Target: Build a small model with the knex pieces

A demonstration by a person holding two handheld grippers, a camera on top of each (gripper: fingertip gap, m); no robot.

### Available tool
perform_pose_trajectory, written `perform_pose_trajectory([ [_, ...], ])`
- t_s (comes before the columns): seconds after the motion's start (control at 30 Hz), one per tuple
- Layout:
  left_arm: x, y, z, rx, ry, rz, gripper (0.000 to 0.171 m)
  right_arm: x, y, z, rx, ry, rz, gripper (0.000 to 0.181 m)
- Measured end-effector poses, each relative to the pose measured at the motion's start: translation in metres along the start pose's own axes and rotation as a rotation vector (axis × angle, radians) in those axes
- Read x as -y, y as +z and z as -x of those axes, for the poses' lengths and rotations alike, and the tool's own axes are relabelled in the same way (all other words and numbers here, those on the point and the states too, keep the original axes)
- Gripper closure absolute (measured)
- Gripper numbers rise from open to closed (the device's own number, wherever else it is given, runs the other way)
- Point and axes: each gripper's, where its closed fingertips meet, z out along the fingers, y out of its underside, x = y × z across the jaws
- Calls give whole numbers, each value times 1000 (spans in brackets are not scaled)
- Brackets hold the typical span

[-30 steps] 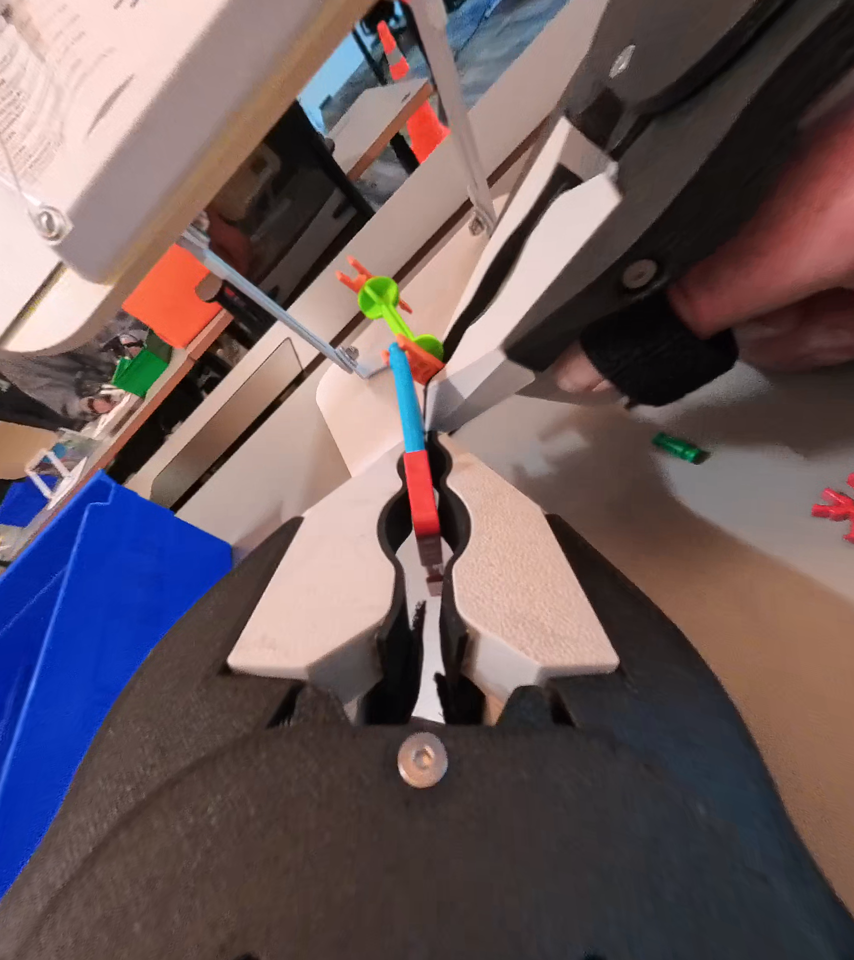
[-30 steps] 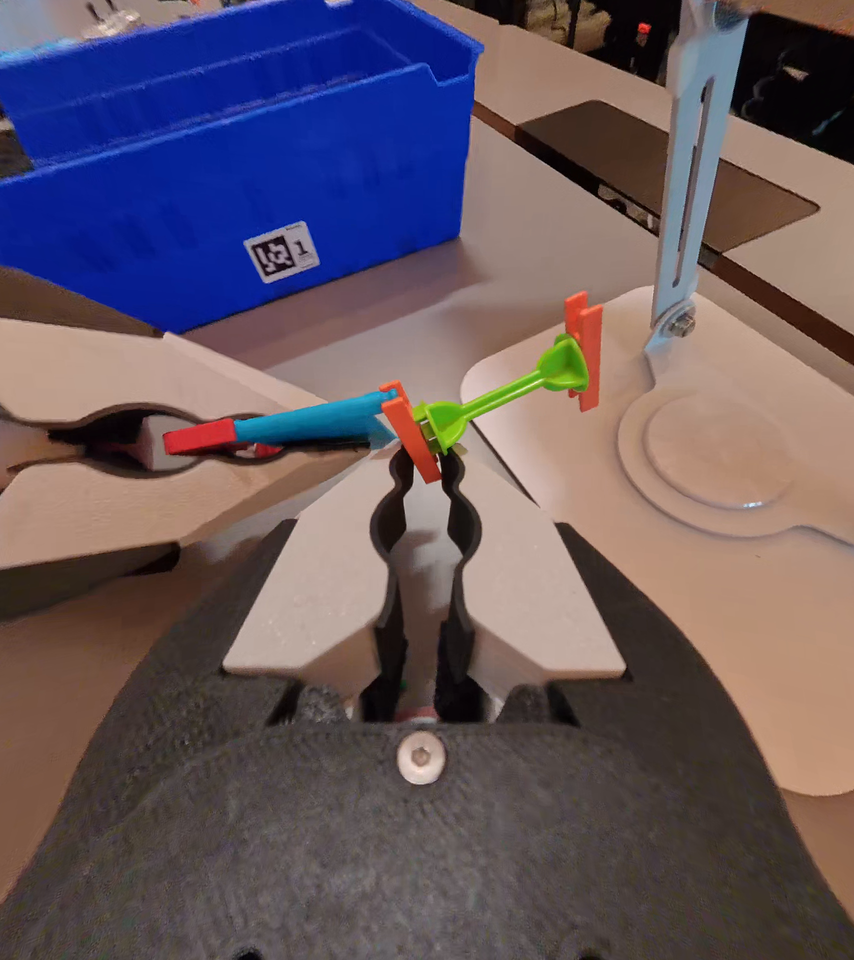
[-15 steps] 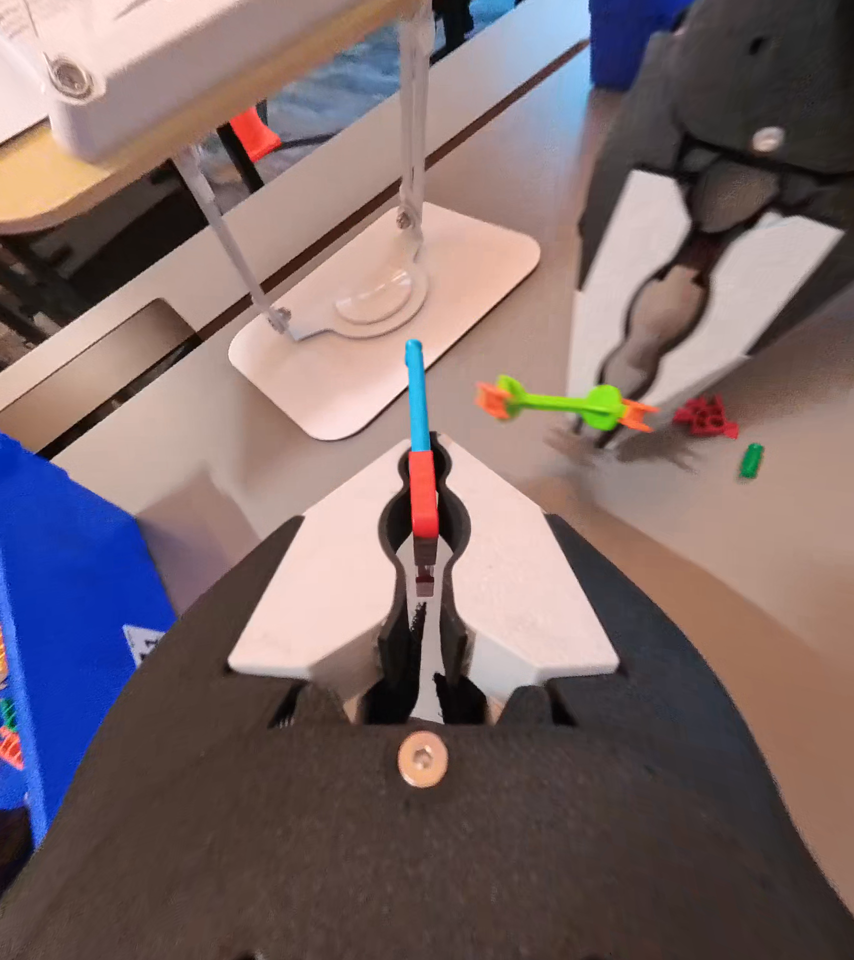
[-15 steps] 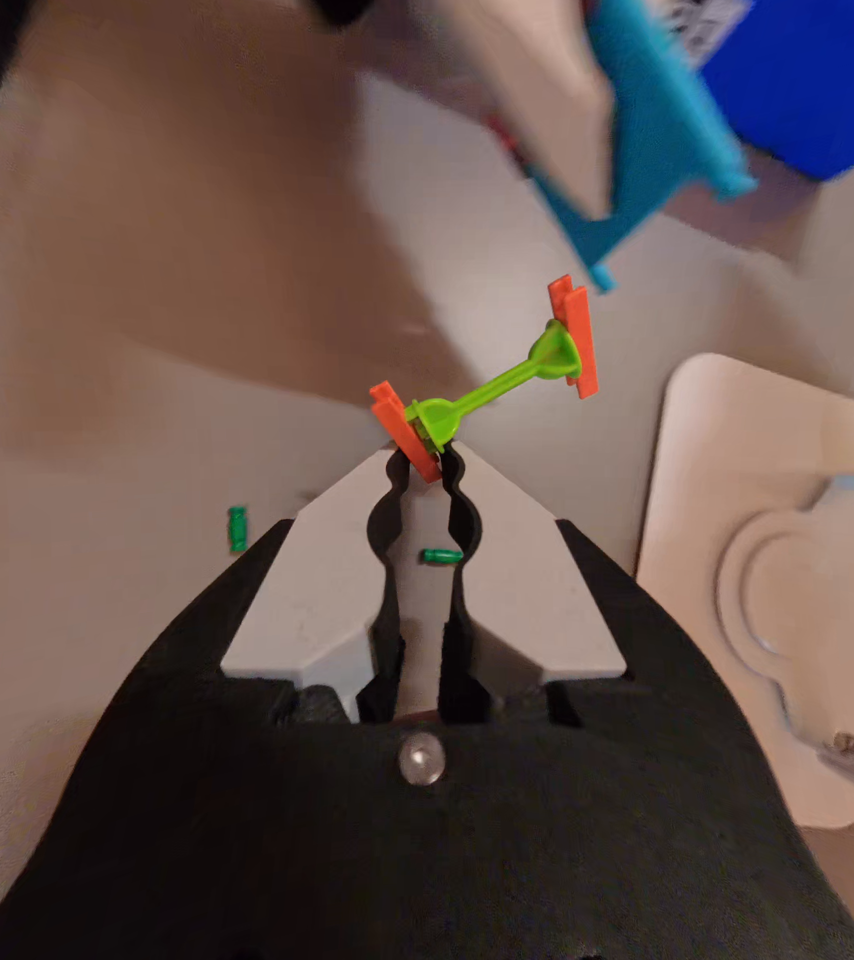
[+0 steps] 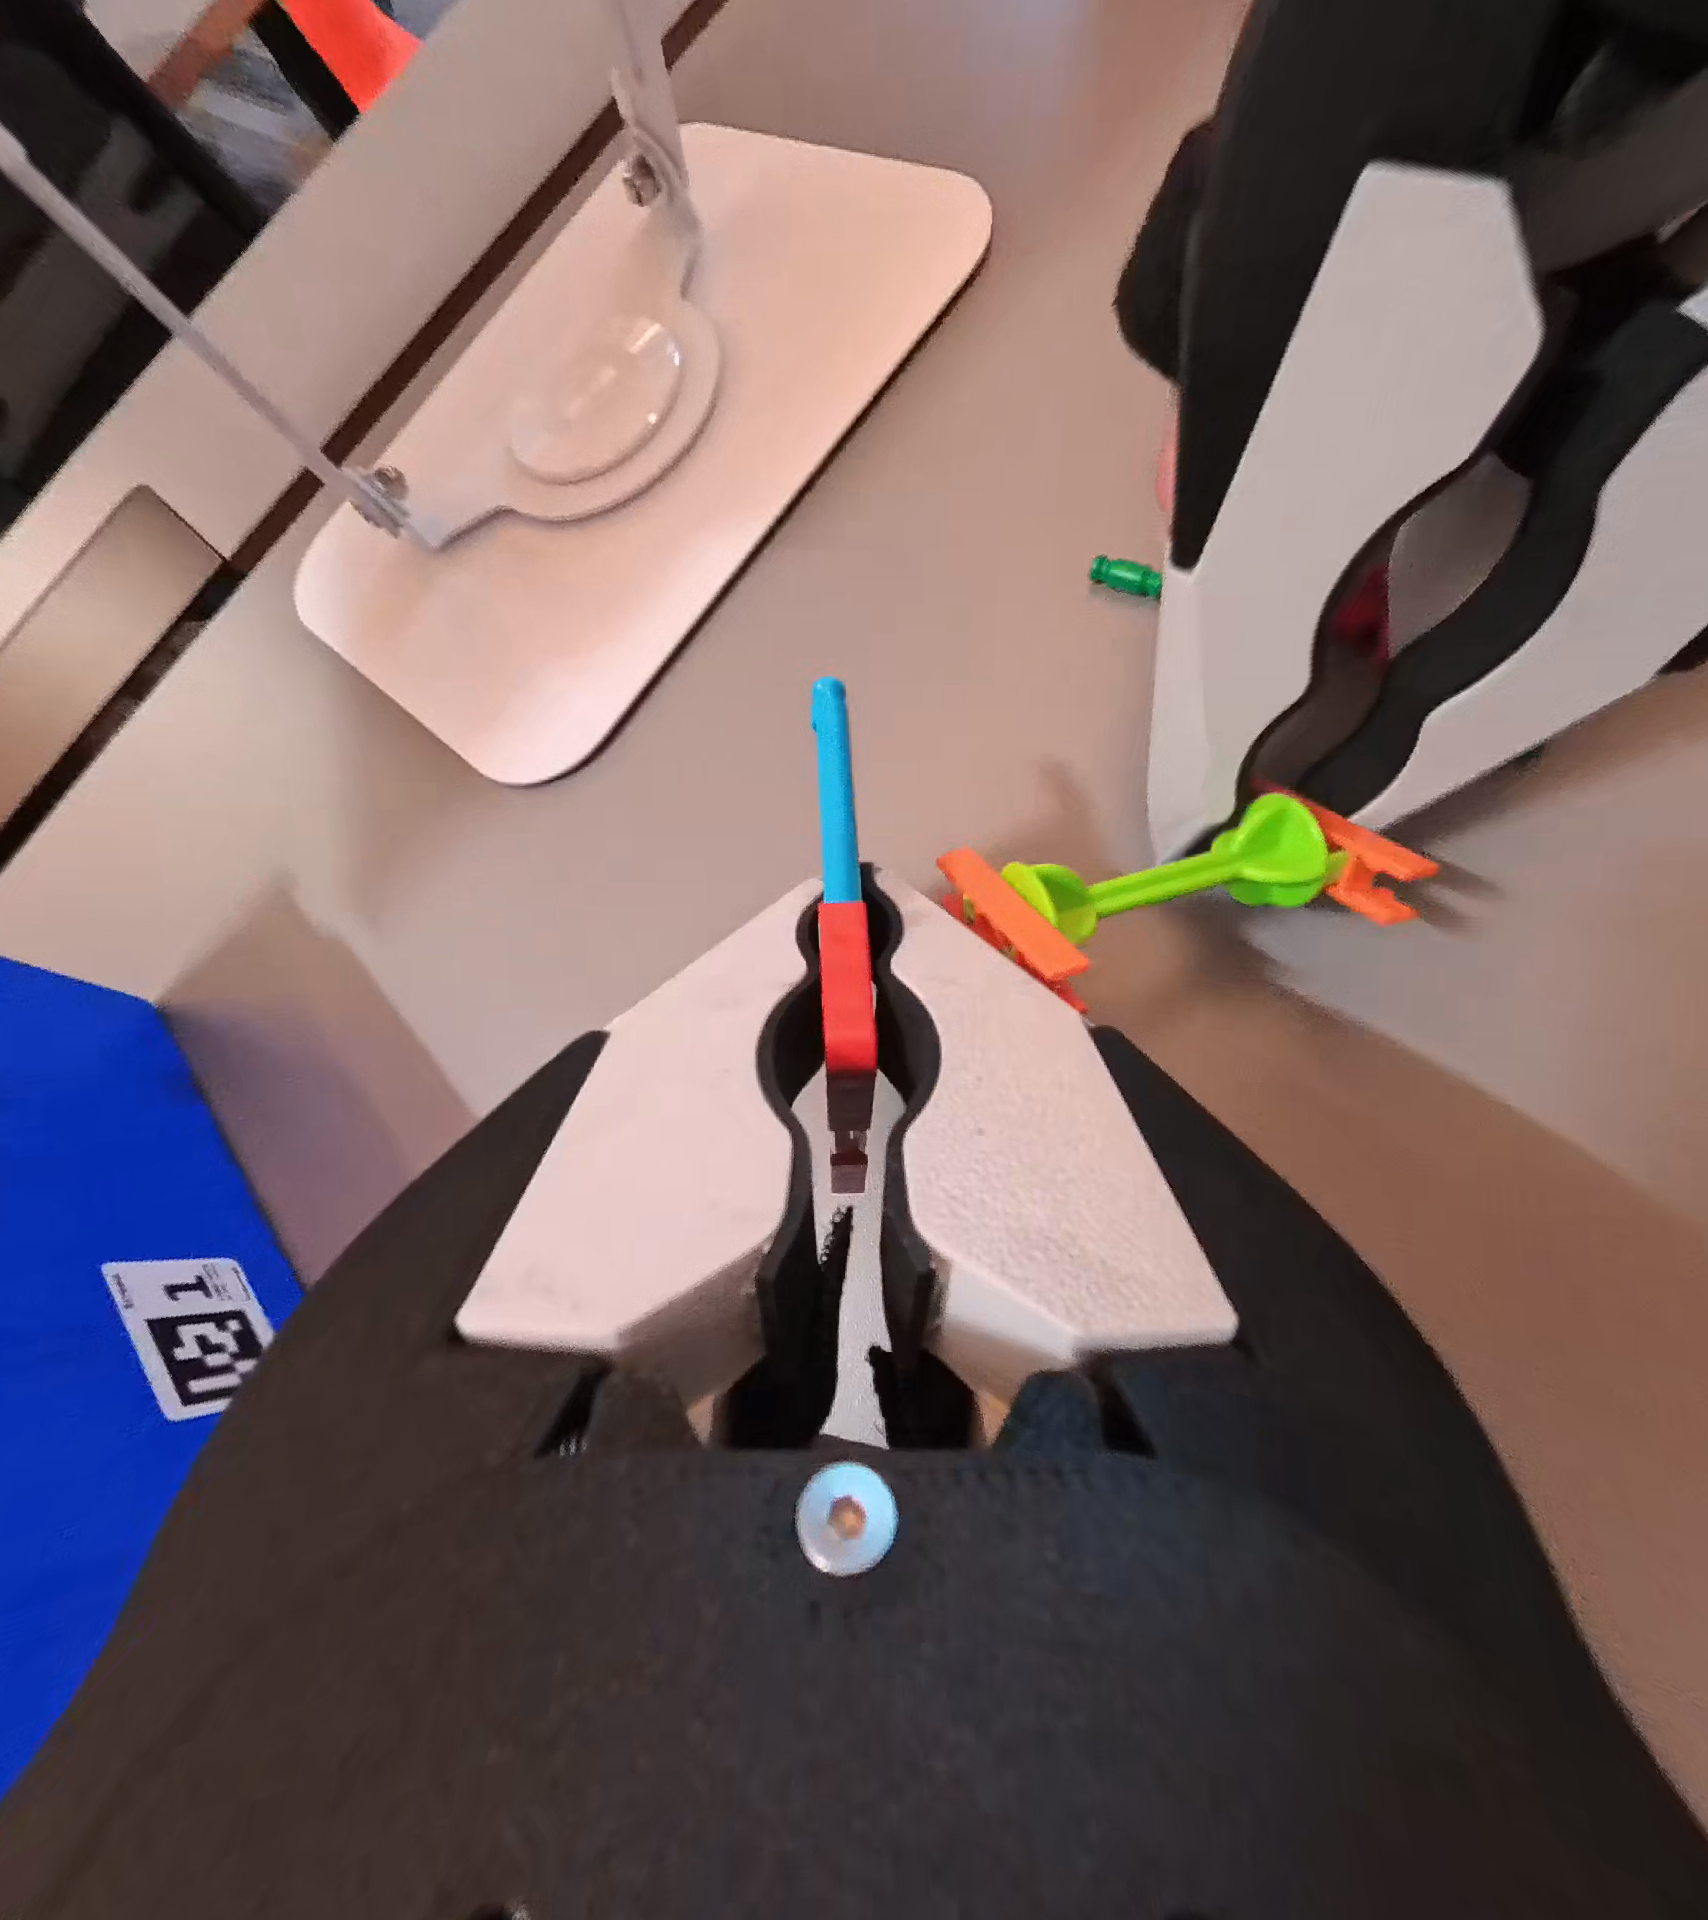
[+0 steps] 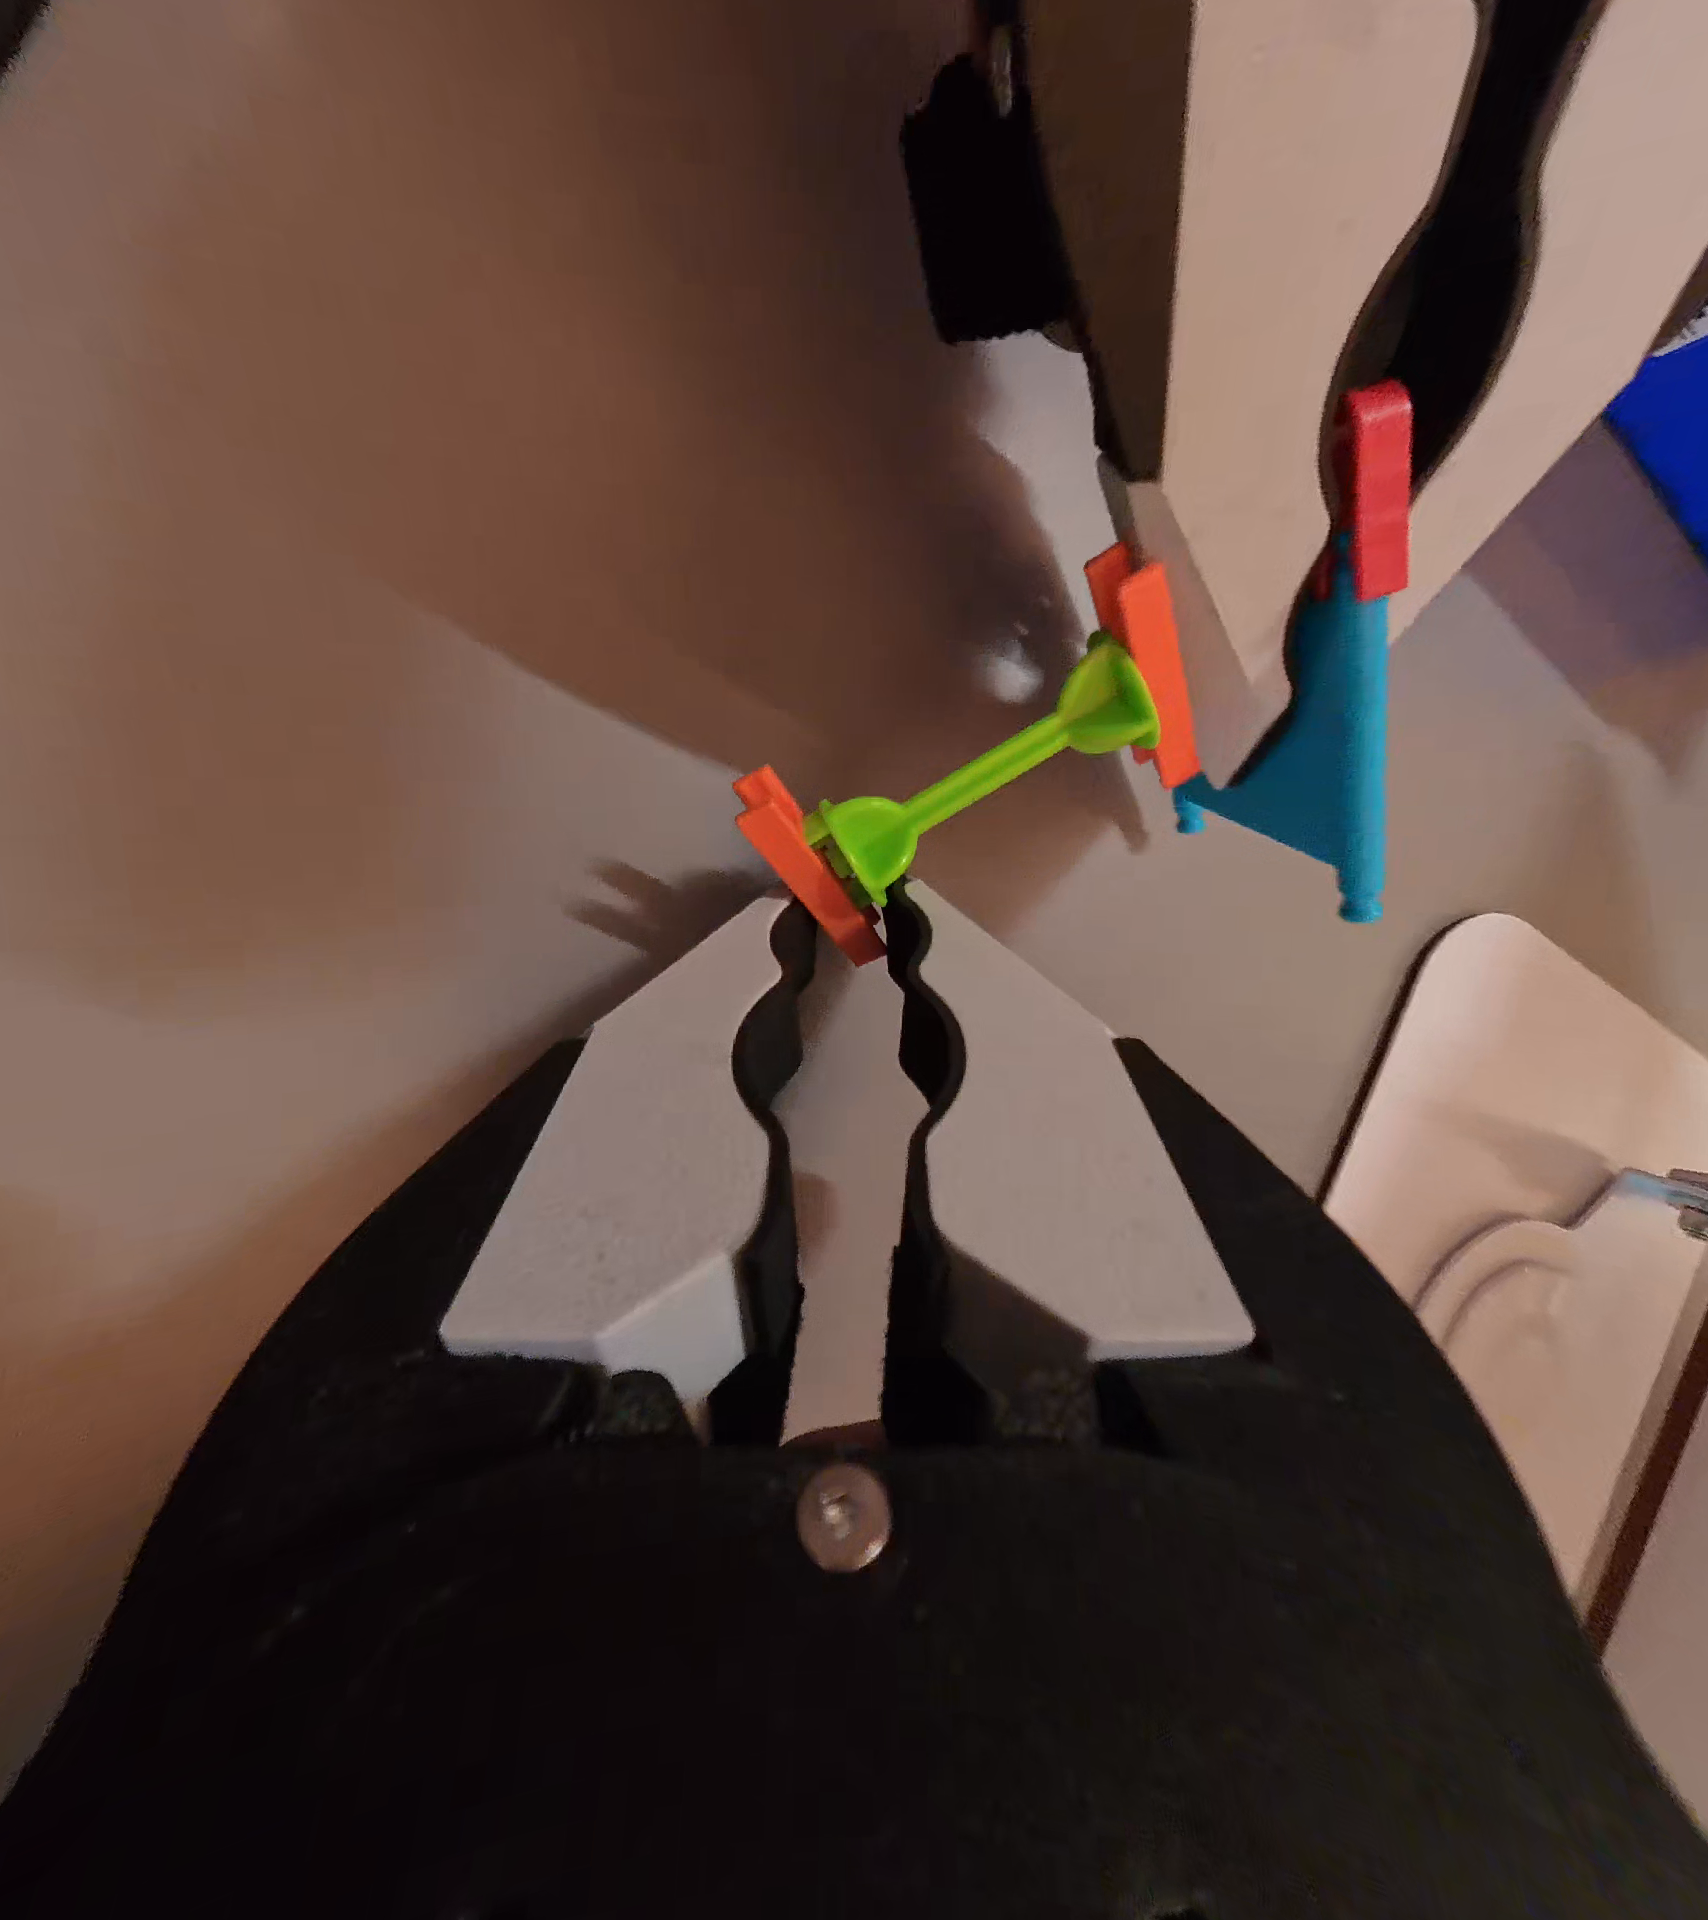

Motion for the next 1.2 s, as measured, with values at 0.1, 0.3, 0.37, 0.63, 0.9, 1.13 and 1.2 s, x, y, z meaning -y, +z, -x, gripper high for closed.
perform_pose_trajectory([
  [0.1,5,-2,2,26,27,-14,171,2,1,2,18,34,0,172],
  [0.3,3,-2,5,98,117,4,171,2,1,4,39,78,24,173],
  [0.37,6,-3,3,107,137,0,171,6,1,11,72,78,16,174],
  [0.63,8,-4,0,84,150,-15,171,10,2,15,57,9,36,176],
  [0.9,9,-7,4,65,85,-47,171,3,-1,11,-5,-75,92,174],
  [1.13,6,-13,27,85,-7,-58,171,11,-8,22,-30,-242,124,165],
  [1.2,6,-12,24,58,-35,-64,171,7,-10,18,-32,-213,130,165],
])
